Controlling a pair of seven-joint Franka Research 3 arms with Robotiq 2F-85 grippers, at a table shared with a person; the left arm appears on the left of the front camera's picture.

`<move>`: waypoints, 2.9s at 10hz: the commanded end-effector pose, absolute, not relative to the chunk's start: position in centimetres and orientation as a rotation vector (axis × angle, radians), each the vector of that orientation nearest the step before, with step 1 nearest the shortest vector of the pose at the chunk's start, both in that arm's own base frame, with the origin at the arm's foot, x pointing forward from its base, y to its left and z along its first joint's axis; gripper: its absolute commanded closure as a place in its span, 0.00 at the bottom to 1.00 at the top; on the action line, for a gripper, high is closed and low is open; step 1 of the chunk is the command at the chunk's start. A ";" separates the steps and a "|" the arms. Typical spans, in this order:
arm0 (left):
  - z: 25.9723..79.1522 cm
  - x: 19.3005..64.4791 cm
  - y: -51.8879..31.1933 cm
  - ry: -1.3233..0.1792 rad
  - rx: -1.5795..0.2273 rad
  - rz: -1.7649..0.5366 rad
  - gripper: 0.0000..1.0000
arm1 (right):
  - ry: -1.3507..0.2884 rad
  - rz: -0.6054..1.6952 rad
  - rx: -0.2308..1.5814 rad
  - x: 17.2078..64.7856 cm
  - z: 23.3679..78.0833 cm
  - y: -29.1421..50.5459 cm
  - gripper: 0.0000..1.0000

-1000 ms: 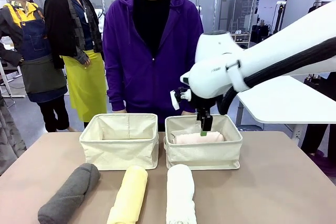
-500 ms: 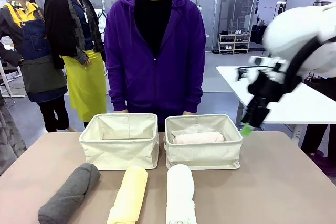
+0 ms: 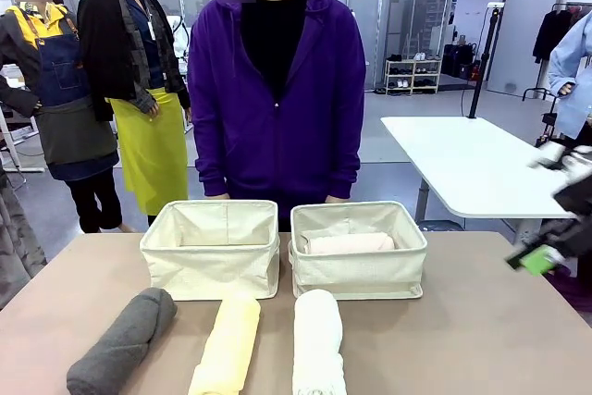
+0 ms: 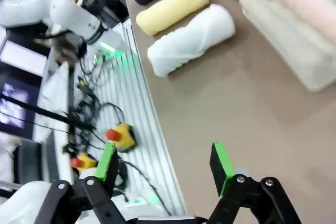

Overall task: Divide the towels into two baskets.
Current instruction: Pick up one hotel-folded towel from the bottom of the table and place it in the Fabric basket indicated by the person.

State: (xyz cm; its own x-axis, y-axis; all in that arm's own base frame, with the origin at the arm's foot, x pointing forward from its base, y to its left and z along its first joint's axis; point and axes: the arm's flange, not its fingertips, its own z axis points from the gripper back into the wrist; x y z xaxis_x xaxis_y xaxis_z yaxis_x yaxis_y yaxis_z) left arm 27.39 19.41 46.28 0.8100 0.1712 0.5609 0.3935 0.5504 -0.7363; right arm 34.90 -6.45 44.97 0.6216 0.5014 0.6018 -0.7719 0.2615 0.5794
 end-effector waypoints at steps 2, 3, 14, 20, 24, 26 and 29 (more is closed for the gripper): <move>46.4 27.3 19.7 -0.665 -1.016 -0.160 0.00 | -0.487 0.543 1.090 29.7 39.2 -15.3 0.12; 46.4 27.3 19.7 -0.665 -1.016 -0.160 0.00 | -0.511 0.472 1.130 28.2 37.4 -16.8 0.12; 46.4 27.3 19.7 -0.665 -1.016 -0.160 0.00 | -0.499 0.361 1.128 25.7 35.4 -19.3 0.12; 46.4 27.3 19.7 -0.665 -1.016 -0.160 0.00 | -0.499 0.361 1.128 25.7 35.4 -19.3 0.12; 46.4 27.3 19.7 -0.665 -1.016 -0.160 0.00 | -0.500 0.340 1.135 26.1 35.0 -19.3 0.12; 46.4 27.3 19.7 -0.665 -1.016 -0.160 0.00 | -0.472 0.383 1.106 27.5 36.7 -16.7 0.12; 46.4 27.3 19.7 -0.665 -1.016 -0.160 0.00 | -0.308 0.360 1.018 30.9 41.0 -6.9 0.12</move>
